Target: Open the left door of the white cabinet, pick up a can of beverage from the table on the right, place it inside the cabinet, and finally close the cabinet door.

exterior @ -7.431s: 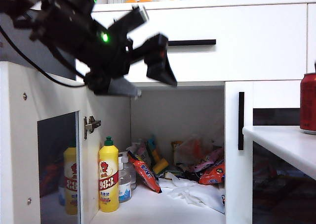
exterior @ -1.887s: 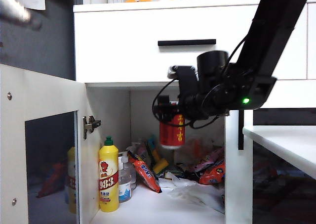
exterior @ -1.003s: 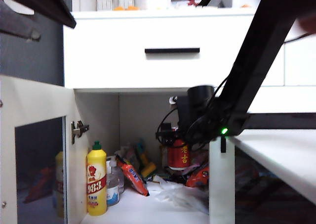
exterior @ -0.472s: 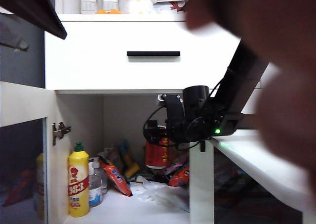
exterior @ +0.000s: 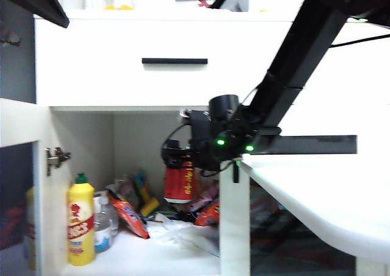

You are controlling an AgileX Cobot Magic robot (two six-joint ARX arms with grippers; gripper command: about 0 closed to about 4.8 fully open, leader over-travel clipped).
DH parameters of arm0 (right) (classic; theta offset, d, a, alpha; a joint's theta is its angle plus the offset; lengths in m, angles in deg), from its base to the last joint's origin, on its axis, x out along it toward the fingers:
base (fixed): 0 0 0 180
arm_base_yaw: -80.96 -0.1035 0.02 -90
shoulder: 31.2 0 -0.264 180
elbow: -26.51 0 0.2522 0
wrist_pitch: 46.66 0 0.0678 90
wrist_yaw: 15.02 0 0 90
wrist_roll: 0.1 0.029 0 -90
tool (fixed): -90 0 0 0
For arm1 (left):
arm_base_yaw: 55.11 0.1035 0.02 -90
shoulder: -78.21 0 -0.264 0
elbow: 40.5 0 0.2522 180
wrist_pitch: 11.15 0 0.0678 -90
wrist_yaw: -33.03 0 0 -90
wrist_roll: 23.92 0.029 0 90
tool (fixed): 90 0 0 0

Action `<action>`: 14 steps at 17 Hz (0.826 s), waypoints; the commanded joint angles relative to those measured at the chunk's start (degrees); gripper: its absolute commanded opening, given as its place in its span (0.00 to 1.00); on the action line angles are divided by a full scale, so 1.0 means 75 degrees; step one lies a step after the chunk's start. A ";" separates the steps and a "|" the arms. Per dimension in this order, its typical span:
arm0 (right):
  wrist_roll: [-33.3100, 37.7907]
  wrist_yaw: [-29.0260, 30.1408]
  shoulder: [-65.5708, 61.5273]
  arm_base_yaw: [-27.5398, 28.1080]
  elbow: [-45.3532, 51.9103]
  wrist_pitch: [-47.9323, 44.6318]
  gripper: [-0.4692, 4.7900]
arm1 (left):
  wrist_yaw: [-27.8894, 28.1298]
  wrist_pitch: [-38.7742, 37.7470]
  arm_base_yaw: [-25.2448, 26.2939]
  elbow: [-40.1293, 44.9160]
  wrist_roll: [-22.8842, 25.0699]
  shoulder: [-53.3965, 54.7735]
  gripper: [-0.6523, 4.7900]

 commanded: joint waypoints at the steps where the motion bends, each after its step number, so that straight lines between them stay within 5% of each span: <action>1: -0.0181 0.1291 0.0169 -0.0326 -0.0880 -0.1058 0.73 | 0.0154 -0.0134 0.0000 -0.0017 -0.0175 -0.0175 1.00; 7: 0.0297 0.1218 0.0175 -0.1498 -0.0933 -0.0804 0.73 | 0.0901 -0.1177 0.0000 -0.0017 -0.0082 -0.1804 1.00; 11: -0.0227 -0.0530 0.0134 -0.1443 -0.0930 -0.0140 0.73 | 0.0702 -0.1262 0.0000 -0.0015 0.0644 -0.1877 1.00; 14: -0.0198 -0.1215 -0.0373 -0.1440 -0.0933 -0.1294 0.73 | 0.0697 -0.1271 0.0000 0.0079 0.0522 -0.1880 1.00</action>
